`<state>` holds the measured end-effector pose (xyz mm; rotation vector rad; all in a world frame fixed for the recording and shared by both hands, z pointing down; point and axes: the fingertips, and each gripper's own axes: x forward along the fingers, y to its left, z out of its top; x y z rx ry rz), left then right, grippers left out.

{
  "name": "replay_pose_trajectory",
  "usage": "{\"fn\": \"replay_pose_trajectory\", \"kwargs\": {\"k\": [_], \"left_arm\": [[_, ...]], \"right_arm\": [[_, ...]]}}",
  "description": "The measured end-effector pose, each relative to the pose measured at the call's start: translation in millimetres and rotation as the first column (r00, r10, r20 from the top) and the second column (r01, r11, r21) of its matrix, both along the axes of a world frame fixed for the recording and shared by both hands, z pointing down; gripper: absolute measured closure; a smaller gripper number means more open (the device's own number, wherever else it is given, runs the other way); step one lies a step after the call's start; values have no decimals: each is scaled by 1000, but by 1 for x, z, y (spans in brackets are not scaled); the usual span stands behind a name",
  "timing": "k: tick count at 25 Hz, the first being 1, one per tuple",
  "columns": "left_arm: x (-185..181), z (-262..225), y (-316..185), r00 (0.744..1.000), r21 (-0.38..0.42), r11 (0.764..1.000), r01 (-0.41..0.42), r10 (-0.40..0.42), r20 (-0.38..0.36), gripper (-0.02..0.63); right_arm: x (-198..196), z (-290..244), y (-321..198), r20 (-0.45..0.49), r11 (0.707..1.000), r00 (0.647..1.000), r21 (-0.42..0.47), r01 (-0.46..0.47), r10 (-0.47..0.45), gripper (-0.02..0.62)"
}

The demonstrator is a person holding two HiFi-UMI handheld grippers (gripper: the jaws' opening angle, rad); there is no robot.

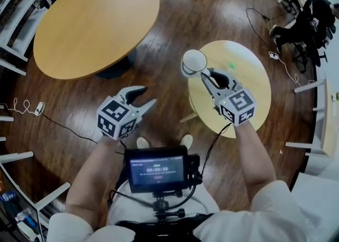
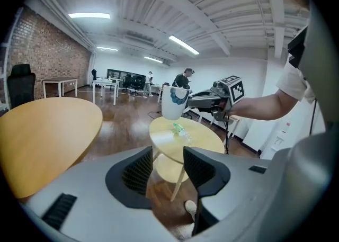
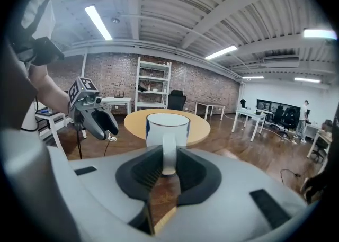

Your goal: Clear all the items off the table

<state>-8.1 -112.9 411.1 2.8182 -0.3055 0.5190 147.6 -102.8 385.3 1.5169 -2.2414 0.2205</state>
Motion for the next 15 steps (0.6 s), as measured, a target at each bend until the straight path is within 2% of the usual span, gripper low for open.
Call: {"fn": "replay_pose_trajectory", "kwargs": {"k": [7,15], "left_arm": [[-96,-5,-53,996,18,996,89,-89,-4,423],[-158,-2,-91,979,-8,979,205,-205,-3,423]], "right_arm": [[-89,11,-77,27,999,998,-5,53,-53,528],[-151,27,-173,28,991,991,-25,133,-132,528]]}}
